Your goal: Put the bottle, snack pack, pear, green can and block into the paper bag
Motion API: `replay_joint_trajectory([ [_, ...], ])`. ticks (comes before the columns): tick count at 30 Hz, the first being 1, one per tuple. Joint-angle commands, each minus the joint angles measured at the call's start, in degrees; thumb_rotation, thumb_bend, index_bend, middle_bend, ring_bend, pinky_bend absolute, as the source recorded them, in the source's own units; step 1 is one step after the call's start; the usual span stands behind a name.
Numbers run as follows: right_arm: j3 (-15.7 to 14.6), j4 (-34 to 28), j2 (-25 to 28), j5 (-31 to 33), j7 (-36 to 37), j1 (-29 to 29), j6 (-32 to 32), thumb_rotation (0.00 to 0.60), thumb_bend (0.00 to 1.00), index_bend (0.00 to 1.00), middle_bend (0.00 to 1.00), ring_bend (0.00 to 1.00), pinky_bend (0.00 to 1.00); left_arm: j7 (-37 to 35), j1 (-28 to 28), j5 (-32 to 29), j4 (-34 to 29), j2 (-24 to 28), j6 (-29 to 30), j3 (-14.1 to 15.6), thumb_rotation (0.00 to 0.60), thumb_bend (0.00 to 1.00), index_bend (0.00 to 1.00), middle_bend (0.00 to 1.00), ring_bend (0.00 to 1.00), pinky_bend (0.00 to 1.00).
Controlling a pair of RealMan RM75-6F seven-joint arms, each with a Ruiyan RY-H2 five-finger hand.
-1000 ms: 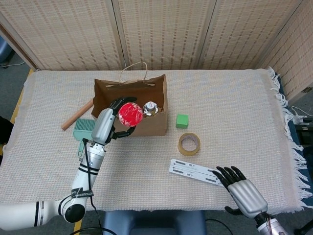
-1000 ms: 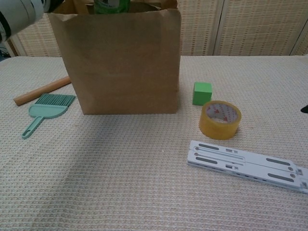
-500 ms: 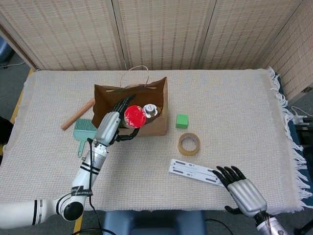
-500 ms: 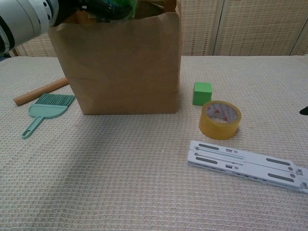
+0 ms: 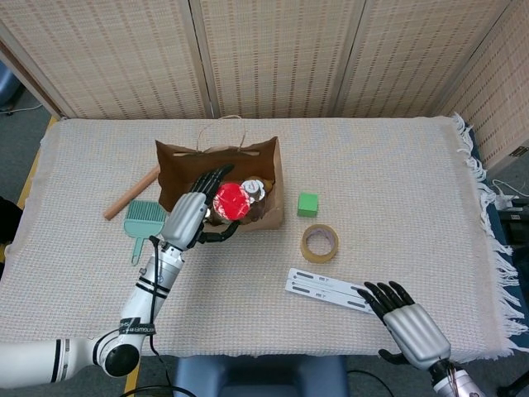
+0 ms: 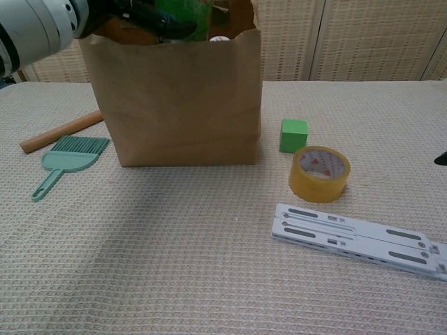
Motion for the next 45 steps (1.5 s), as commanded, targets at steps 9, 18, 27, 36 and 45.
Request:
replay_joint_trajectory([
  [9, 0.42, 0.11, 0.88, 0.49, 1.76, 0.42, -0.18, 0.600, 0.07, 0.00, 0.00, 0.00, 0.00, 7.56, -6.57, -9.81, 2.84, -4.40, -0.90, -2.71, 0.600, 0.34, 0.00, 0.00, 0.00, 0.03],
  [18, 0.70, 0.43, 0.63, 1.65, 1.72, 0.88, -0.97, 0.600, 0.07, 0.00, 0.00, 0.00, 0.00, 2.73, -4.60, -1.39, 0.39, -3.12, 1.33, -2.35, 0.600, 0.39, 0.00, 0.00, 0.00, 0.04],
  [27, 0.38, 0.01, 0.05, 1.04, 0.13, 0.37, -0.34, 0.600, 0.07, 0.00, 0.00, 0.00, 0.00, -0.02, -2.19, 1.74, -3.54, -0.51, 3.68, -2.98, 0.600, 0.49, 0.00, 0.00, 0.00, 0.06],
  [36, -0.05, 0.22, 0.32, -0.16, 0.91, 0.14, -0.17, 0.600, 0.07, 0.00, 0.00, 0.00, 0.00, 0.54, 9.00, 16.22, -10.02, 11.90, 9.51, 7.12, 0.600, 0.65, 0.04, 0.00, 0.00, 0.07],
  [45, 0.24, 0.85, -0.47, -0.59, 1.08, -0.27, 0.74, 0.600, 0.07, 0.00, 0.00, 0.00, 0.00, 4.15, 24.80, 30.89, -1.82, 19.77, 19.49, 23.90, 0.600, 0.67, 0.04, 0.00, 0.00, 0.07],
])
